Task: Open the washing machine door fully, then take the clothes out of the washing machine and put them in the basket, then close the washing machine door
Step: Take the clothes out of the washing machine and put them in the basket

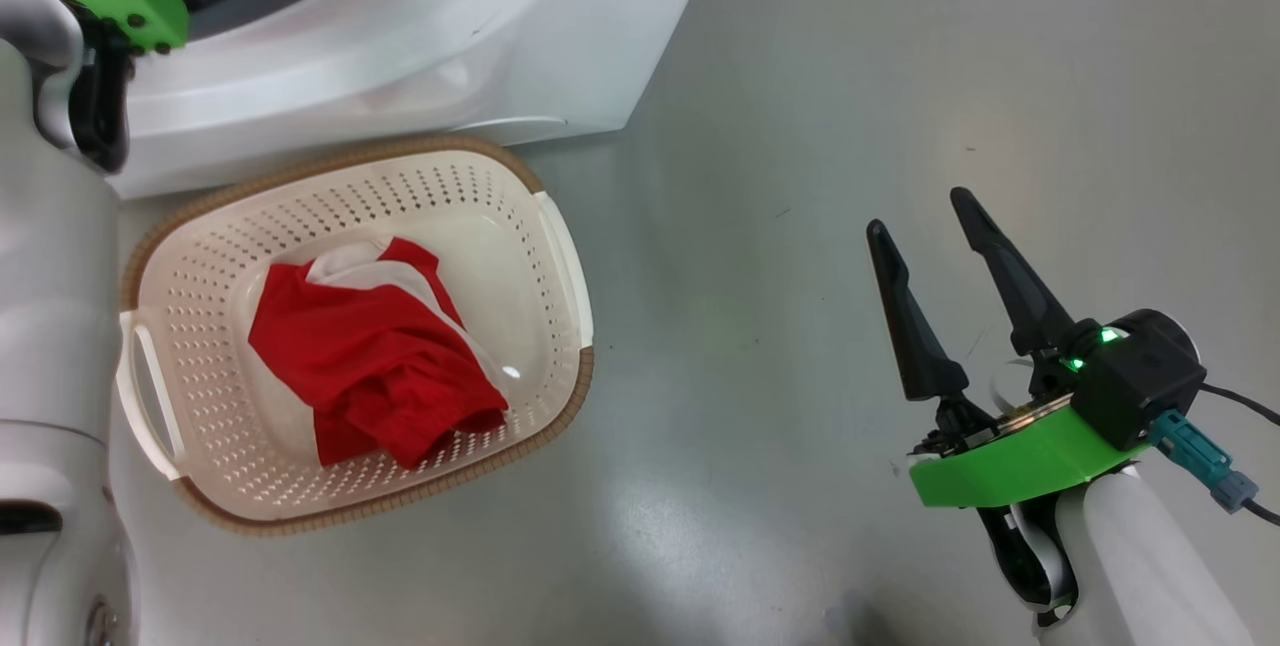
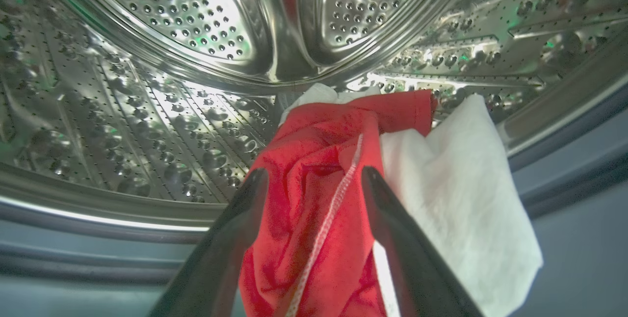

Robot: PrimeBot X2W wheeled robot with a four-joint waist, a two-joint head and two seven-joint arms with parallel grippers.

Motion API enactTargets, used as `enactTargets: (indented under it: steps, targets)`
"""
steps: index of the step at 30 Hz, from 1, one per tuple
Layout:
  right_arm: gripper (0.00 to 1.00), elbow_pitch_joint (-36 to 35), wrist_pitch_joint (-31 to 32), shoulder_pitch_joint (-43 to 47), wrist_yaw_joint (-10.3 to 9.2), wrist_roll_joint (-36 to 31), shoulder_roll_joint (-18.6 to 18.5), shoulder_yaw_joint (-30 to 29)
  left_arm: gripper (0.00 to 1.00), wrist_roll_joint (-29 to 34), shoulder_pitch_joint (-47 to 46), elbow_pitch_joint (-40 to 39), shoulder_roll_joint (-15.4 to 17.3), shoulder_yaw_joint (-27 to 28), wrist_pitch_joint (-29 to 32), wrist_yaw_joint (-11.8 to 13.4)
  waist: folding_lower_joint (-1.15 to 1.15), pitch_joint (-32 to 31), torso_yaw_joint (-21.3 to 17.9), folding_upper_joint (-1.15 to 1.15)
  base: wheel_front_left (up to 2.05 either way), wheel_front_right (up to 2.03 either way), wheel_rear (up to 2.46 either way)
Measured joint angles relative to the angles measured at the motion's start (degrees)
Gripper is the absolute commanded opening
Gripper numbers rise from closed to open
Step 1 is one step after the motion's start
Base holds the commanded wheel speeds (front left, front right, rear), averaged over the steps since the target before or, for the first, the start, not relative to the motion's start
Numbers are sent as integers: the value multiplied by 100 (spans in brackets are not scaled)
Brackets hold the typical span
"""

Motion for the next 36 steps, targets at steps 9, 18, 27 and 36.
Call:
enactTargets:
  steps: [9, 18, 27, 36]
  targets:
    - [100, 46, 0, 9, 0, 182, -1, 182, 100, -52, -65, 630, 196, -160, 1037, 0, 0, -195, -153, 0, 0, 0, 0]
    - [100, 78, 0, 74, 0, 261, 2, 243, 84, -52, 36, 758, 281, -297, 1688, 158, 0, -329, -363, 0, 0, 0, 0]
    - [100, 108, 0, 132, 0, 300, 14, 328, 0, -52, 129, 778, 346, -387, 1662, 246, 0, -324, -422, 0, 0, 0, 0]
    - [100, 164, 0, 130, 0, 309, 24, 311, 0, -156, 304, 617, 408, -347, 673, 310, 0, -378, -313, 0, 0, 0, 0]
